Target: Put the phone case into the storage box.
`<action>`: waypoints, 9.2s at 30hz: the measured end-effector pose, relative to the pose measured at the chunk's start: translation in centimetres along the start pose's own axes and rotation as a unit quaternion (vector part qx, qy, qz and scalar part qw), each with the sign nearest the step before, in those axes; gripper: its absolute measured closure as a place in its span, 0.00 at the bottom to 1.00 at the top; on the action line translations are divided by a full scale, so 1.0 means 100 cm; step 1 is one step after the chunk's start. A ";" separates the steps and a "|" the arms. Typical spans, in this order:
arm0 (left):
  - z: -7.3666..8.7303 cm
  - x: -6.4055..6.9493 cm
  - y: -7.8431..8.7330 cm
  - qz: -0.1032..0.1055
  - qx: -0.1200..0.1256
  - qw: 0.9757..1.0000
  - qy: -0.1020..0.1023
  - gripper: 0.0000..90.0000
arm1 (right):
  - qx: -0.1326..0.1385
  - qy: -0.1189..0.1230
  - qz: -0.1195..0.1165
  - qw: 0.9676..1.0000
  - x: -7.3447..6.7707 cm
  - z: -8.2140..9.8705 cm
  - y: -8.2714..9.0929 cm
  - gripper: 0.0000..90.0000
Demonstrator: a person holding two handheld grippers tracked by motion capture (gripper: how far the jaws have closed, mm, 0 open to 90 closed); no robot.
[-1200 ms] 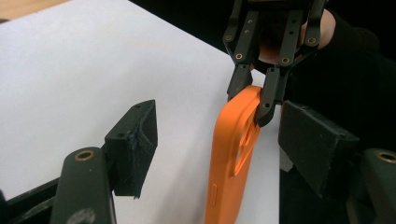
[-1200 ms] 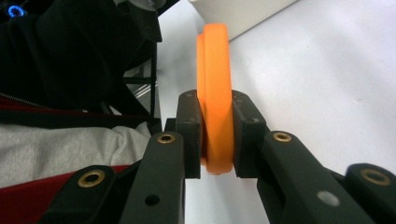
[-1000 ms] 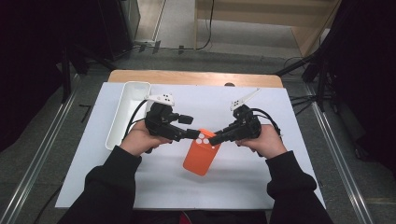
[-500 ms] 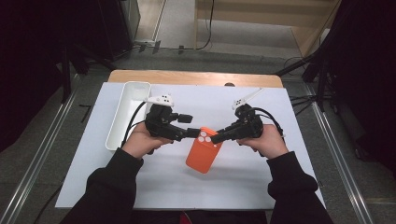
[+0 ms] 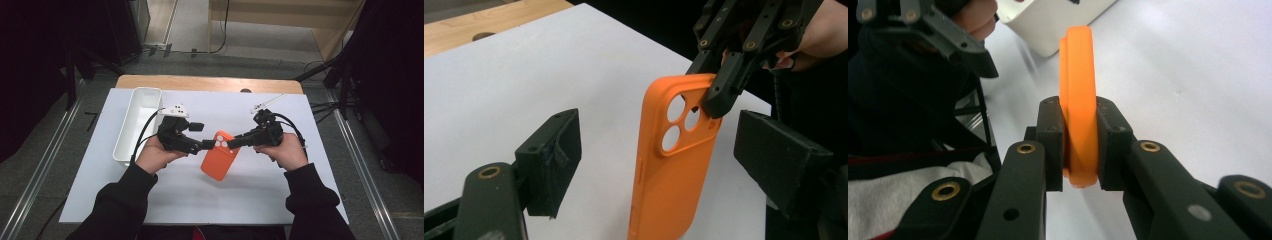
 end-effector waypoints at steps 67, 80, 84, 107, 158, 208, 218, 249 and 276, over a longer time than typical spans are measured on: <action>0.018 0.004 -0.046 -0.107 0.006 0.993 -0.046 0.03 | 0.038 -0.091 0.105 0.990 0.011 -0.012 -0.008 0.83; 0.021 0.006 -0.058 -0.122 0.012 0.991 -0.055 0.03 | 0.041 -0.089 0.114 0.989 0.010 -0.015 -0.010 0.83; 0.022 0.006 -0.060 -0.129 0.015 0.990 -0.060 0.03 | 0.042 -0.090 0.113 0.989 0.009 -0.015 -0.010 0.83; 0.026 0.003 -0.067 -0.154 0.029 0.985 -0.066 0.07 | 0.045 -0.104 0.109 0.988 0.003 -0.016 -0.015 0.83; 0.021 0.006 -0.061 -0.144 0.019 0.989 -0.037 0.17 | 0.076 -0.088 0.115 0.987 -0.005 -0.023 0.009 0.63; 0.008 0.002 -0.031 -0.117 0.012 0.993 0.017 0.17 | 0.103 0.070 0.134 0.983 -0.003 0.012 0.027 0.32; 0.009 0.001 -0.028 -0.113 0.002 0.993 0.021 0.17 | 0.109 0.084 0.137 0.981 -0.006 0.022 0.024 0.30; 0.007 -0.002 -0.021 -0.107 -0.002 0.994 0.024 0.17 | 0.068 0.059 0.168 0.982 0.007 0.091 0.021 0.30; -0.001 -0.008 -0.006 -0.090 -0.015 0.996 0.024 0.17 | 0.080 0.045 0.170 0.981 0.015 0.130 0.026 0.30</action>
Point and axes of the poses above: each handheld gripper's, and its own axes: y roughly backward along the jaws, z roughly out of its underside, x roughly to its right, the point moved 7 cm from there along -y, roughly forward along the jaws, and after that the axes turned 9 degrees about x, right-handed, at the moved point
